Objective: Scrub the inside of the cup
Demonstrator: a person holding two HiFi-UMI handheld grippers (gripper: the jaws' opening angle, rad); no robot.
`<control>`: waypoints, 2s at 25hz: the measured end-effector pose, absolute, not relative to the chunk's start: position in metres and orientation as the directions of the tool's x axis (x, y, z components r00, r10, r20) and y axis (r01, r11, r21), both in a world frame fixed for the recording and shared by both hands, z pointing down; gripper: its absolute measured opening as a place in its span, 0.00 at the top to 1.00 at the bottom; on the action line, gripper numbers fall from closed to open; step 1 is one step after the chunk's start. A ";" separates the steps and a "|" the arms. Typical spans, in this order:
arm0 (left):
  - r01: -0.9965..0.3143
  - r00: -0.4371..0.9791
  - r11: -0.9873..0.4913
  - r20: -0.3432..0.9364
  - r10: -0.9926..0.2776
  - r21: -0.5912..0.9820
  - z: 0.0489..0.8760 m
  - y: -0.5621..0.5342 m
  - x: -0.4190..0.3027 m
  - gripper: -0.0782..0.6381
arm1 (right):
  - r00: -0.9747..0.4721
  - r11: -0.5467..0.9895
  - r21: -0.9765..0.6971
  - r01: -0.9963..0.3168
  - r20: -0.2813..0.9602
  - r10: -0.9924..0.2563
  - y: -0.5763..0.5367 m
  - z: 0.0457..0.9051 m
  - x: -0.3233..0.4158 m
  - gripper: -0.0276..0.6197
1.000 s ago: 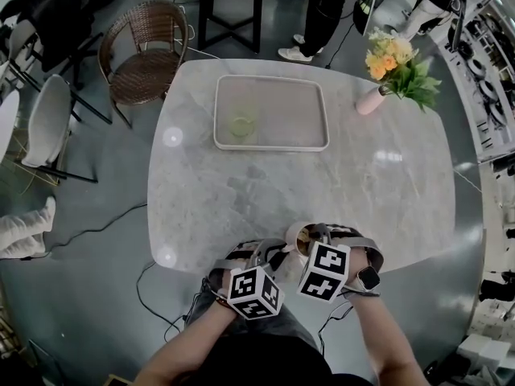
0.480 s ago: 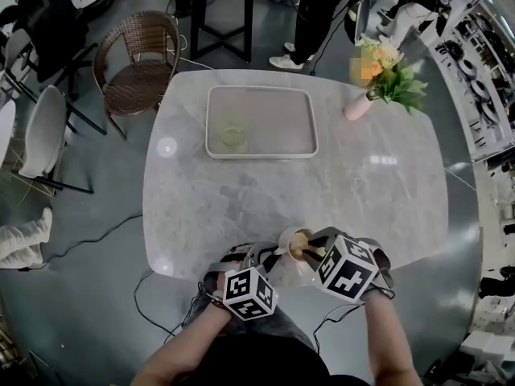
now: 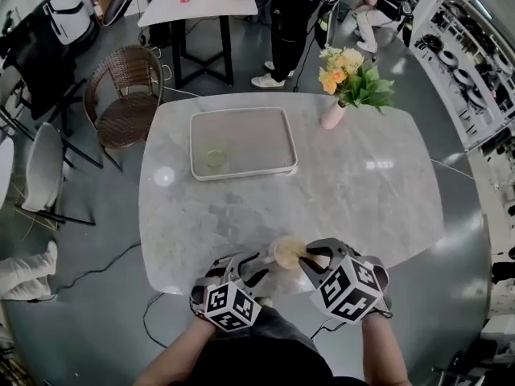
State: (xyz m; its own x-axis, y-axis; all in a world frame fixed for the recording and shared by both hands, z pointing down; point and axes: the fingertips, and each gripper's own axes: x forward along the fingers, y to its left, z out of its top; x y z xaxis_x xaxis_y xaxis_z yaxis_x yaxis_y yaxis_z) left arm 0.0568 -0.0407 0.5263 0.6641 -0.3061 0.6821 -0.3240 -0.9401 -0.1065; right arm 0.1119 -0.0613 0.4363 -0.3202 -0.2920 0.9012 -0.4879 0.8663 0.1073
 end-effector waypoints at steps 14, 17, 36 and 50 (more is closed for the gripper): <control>-0.485 0.741 -0.874 0.522 -0.422 -0.018 0.466 -0.047 0.051 0.87 | -0.426 0.775 0.159 -0.611 0.759 -0.492 -0.024 0.418 0.118 0.86; -0.514 0.754 -0.858 0.488 -0.439 0.022 0.454 -0.049 0.052 0.87 | -0.431 0.764 0.164 -0.624 0.743 -0.512 -0.018 0.416 0.122 0.86; -0.584 0.724 -0.810 0.477 -0.498 0.041 0.445 -0.012 0.077 0.87 | -0.489 0.770 0.158 -0.619 0.690 -0.534 0.020 0.404 0.148 0.86; -0.597 0.714 -0.802 0.466 -0.523 0.015 0.437 0.007 0.089 0.87 | -0.503 0.759 0.170 -0.628 0.655 -0.563 0.045 0.396 0.160 0.86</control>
State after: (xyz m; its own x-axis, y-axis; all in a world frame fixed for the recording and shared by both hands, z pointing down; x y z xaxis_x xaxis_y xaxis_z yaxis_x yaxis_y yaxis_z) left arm 0.0893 0.0072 0.4365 0.7136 -0.5229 0.4661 -0.5972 -0.8019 0.0146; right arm 0.1604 0.0449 0.3962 -0.5032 -0.5635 0.6552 -0.6283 0.7591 0.1703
